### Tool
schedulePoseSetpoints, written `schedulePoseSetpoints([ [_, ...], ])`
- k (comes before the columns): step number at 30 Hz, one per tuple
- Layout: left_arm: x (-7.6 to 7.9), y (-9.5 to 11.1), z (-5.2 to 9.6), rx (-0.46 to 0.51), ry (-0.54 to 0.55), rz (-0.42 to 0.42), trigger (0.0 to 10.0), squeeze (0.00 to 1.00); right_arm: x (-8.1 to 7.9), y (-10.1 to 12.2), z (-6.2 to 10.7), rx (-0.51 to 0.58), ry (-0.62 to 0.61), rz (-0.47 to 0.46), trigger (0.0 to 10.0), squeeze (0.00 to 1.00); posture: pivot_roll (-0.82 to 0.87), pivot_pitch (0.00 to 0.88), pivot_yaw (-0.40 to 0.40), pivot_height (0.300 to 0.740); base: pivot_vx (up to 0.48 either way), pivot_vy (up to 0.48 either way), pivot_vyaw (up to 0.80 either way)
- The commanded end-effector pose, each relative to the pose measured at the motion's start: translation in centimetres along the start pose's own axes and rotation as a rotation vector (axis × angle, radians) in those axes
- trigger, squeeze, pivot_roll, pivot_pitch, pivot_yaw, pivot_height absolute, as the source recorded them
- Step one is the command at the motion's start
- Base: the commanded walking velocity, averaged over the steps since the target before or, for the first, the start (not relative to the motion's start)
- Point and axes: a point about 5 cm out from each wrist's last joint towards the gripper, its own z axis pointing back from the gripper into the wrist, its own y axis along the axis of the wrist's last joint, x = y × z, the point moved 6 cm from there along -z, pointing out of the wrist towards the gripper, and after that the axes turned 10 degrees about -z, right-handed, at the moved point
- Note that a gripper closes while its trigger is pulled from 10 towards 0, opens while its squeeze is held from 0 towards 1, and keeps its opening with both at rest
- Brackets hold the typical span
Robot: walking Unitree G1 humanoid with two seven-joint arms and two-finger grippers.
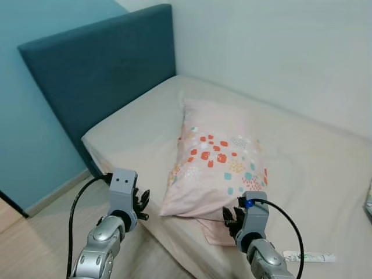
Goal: Clean up the room
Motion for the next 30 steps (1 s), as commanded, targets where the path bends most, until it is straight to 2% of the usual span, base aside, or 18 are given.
schedulePoseSetpoints([
  [1, -0.49, -1.04, 0.36, -0.031, 0.016, 0.002, 10.0, 0.0, -0.2, -0.65, 0.11, -0.017, 0.003, 0.012, 10.0, 0.0, 0.05, 0.04, 0.048, 0.737, 0.0, 0.0, 0.0],
  [13, -0.85, -1.03, 0.38, -0.03, 0.034, 0.012, 10.0, 0.0, -0.05, -0.44, -0.05, -0.01, -0.007, 0.029, 10.0, 0.0, 0.05, 0.031, 0.045, 0.737, 0.0, 0.0, 0.0],
  [18, -0.98, -0.86, 0.41, -0.023, 0.035, 0.006, 10.0, 0.0, -0.2, -0.45, -0.2, -0.013, 0.0, 0.072, 10.0, 0.0, 0.05, 0.026, 0.044, 0.737, 0.0, 0.0, 0.0],
  [27, -1.0, -0.87, 0.62, -0.025, 0.038, 0.026, 10.0, 0.0, -0.62, -0.57, -0.22, -0.021, 0.02, 0.078, 10.0, 0.0, 0.05, 0.02, 0.047, 0.737, 0.0, -0.444, 0.73],
  [30, -1.13, -1.05, 0.69, -0.033, 0.047, 0.038, 10.0, 0.0, -0.96, -0.77, -0.18, -0.029, 0.04, 0.068, 10.0, 0.0, 0.05, 0.02, 0.047, 0.737, 0.0, 0.0, 0.8],
])
